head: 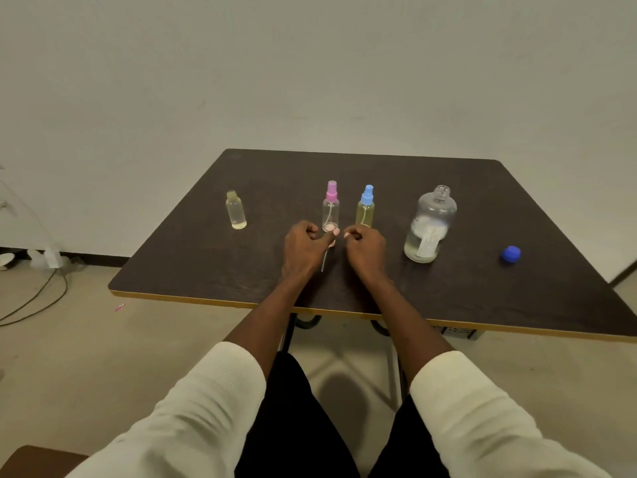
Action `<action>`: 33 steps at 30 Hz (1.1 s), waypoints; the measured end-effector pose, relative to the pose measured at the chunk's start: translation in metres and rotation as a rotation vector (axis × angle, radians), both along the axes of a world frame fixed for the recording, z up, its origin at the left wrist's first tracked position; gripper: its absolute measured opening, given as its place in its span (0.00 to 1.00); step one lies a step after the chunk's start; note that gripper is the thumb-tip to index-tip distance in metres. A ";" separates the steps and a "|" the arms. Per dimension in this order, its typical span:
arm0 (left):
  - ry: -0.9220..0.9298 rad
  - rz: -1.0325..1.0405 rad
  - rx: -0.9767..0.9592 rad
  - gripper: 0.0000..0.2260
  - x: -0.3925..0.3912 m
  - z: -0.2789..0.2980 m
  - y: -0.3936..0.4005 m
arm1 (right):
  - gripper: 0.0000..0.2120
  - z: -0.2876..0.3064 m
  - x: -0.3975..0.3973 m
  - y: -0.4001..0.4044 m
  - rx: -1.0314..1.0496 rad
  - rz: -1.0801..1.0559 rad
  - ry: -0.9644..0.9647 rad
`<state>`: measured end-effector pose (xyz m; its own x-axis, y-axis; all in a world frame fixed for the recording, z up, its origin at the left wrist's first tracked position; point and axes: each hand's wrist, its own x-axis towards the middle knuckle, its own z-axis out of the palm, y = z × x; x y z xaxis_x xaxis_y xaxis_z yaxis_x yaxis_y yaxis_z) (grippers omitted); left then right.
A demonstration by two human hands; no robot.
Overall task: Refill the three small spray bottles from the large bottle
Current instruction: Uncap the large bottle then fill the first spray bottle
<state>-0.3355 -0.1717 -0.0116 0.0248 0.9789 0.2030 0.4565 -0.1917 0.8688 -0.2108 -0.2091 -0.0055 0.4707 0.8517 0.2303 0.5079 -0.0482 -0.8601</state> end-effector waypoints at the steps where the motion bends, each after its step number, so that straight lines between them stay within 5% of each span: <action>1: 0.038 -0.011 0.006 0.16 0.002 -0.001 0.001 | 0.08 0.001 0.002 0.000 -0.006 -0.006 0.018; 7: 0.234 -0.026 0.065 0.17 0.004 -0.004 0.003 | 0.09 0.000 0.003 0.002 -0.030 -0.009 0.034; 14: 0.257 -0.007 0.068 0.10 0.002 -0.003 0.002 | 0.07 -0.003 0.004 0.004 -0.050 -0.017 0.026; 28: -0.084 0.299 0.026 0.06 -0.054 0.006 0.005 | 0.08 -0.003 -0.015 0.007 -0.057 0.100 -0.194; 33: -0.043 0.402 -0.014 0.09 -0.094 0.004 0.030 | 0.09 0.003 -0.049 0.023 -0.061 0.235 -0.273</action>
<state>-0.4299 -0.1420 -0.0073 -0.3692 0.9113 0.1822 0.4558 0.0067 0.8901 -0.2599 -0.1866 -0.0029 0.1887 0.9454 0.2658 0.7215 0.0502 -0.6906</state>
